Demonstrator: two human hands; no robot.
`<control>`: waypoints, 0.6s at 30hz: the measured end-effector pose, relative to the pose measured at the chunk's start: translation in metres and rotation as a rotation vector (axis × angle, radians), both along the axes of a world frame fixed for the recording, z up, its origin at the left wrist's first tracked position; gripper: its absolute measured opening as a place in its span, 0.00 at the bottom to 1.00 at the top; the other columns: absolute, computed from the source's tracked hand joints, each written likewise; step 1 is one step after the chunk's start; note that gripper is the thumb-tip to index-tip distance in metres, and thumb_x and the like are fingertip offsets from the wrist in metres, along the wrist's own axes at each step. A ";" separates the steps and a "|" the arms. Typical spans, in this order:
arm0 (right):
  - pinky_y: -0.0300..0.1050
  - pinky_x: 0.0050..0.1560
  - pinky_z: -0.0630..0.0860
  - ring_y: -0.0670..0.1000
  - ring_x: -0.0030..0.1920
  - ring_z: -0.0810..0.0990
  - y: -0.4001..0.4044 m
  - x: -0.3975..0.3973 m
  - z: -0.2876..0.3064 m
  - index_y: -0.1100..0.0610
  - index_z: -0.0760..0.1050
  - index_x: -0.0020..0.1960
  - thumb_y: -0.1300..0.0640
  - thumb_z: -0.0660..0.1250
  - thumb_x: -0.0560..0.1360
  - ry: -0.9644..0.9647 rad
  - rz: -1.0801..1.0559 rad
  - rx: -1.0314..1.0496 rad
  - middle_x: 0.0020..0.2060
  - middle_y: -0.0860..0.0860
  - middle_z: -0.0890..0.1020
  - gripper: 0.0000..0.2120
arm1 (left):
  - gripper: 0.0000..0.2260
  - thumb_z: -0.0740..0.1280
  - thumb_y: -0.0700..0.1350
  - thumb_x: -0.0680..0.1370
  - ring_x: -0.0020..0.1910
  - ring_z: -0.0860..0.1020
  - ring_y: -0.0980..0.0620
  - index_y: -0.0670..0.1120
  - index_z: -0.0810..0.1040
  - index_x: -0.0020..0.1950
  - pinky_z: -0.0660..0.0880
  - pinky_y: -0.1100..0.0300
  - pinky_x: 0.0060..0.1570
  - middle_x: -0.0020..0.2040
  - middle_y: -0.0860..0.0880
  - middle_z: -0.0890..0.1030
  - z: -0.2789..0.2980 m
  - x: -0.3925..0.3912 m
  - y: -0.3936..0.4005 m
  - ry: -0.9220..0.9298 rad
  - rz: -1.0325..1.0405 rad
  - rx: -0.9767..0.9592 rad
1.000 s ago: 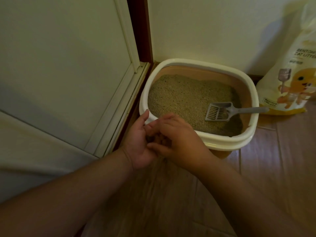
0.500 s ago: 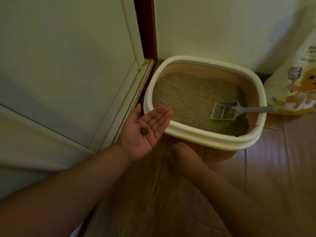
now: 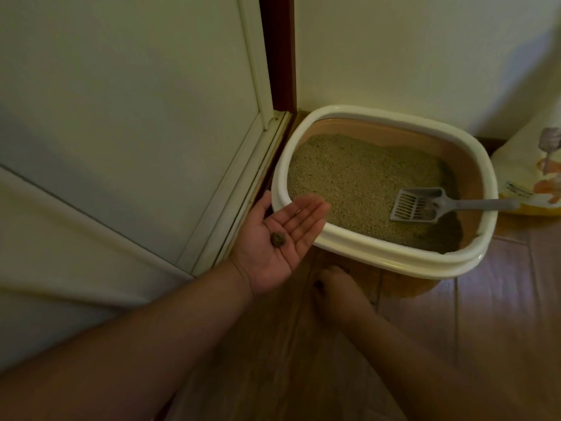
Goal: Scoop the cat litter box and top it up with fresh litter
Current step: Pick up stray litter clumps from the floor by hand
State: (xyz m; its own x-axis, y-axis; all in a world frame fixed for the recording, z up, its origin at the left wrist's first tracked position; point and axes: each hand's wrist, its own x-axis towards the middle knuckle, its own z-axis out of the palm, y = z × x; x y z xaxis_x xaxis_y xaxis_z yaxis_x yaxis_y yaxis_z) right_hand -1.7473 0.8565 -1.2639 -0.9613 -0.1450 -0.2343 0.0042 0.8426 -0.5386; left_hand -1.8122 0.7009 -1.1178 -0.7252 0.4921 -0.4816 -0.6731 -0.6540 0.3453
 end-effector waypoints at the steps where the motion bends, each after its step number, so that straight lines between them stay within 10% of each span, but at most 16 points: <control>1: 0.41 0.47 0.72 0.50 0.50 0.78 0.003 -0.002 0.010 0.50 0.79 0.51 0.56 0.67 0.76 0.051 -0.057 -0.063 0.48 0.47 0.76 0.05 | 0.31 0.57 0.61 0.83 0.67 0.78 0.41 0.34 0.76 0.67 0.77 0.49 0.64 0.68 0.36 0.77 0.000 0.000 -0.001 0.000 0.006 0.000; 9: 0.29 0.47 0.72 0.40 0.48 0.77 0.007 -0.008 0.138 0.49 0.76 0.54 0.59 0.72 0.76 0.574 -0.258 -0.456 0.46 0.43 0.78 0.10 | 0.29 0.57 0.60 0.83 0.65 0.79 0.42 0.35 0.76 0.68 0.77 0.50 0.63 0.66 0.36 0.79 -0.002 -0.001 0.002 0.000 0.097 -0.081; 18: 0.32 0.49 0.69 0.41 0.53 0.70 0.004 -0.020 0.154 0.45 0.77 0.55 0.53 0.74 0.73 0.428 0.020 -0.318 0.48 0.39 0.78 0.13 | 0.30 0.55 0.61 0.82 0.68 0.77 0.43 0.38 0.74 0.71 0.74 0.51 0.67 0.69 0.38 0.77 0.001 0.005 0.007 0.037 -0.029 -0.144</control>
